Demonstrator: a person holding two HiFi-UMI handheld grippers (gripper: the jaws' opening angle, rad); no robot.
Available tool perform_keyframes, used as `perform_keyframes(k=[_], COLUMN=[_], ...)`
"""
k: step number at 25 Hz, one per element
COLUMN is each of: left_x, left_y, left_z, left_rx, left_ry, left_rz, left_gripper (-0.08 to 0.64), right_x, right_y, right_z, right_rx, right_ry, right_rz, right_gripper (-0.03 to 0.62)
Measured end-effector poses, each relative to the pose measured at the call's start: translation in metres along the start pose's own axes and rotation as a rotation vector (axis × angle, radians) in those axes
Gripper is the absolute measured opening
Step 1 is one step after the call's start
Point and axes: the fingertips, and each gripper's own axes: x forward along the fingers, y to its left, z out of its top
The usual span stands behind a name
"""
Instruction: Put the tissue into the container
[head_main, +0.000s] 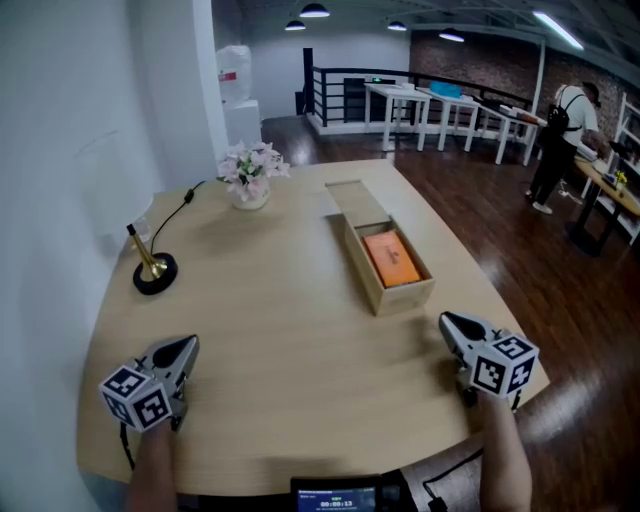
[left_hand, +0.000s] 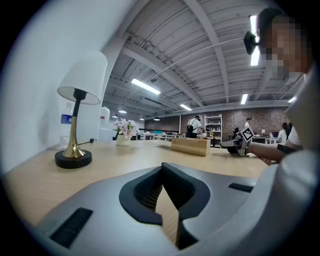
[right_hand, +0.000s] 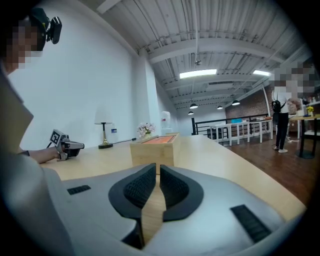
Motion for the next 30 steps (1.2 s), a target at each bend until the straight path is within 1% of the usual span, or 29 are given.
perform_keyframes(k=[2, 3, 10, 15, 30], left_x=[-0.0002, -0.0004, 0.0005, 0.0009, -0.0007], left_y=[-0.0002, -0.0005, -0.0080, -0.0080, -0.0076], left_z=[-0.0001, 0.0000, -0.0008, -0.0012, -0.0001], left_rx=[0.001, 0.001, 0.006, 0.006, 0.005], left_ry=[-0.001, 0.000, 0.001, 0.000, 0.000], left_rz=[-0.002, -0.003, -0.043, -0.042, -0.039], left_gripper=[0.003, 0.003, 0.003, 0.003, 0.003], right_x=[-0.0016, -0.0019, -0.0016, -0.0007, -0.0017], right_y=[0.0004, 0.0009, 0.0042, 0.0076, 0.0090], right_z=[0.0019, 0.0026, 0.0005, 0.0021, 0.0040], right_rx=[-0.002, -0.003, -0.016, -0.021, -0.027], right_ry=[-0.016, -0.019, -0.006, -0.012, -0.014], right_rz=[-0.003, -0.003, 0.028, 0.048, 0.047], right_gripper=[0.005, 0.002, 0.002, 0.002, 0.002])
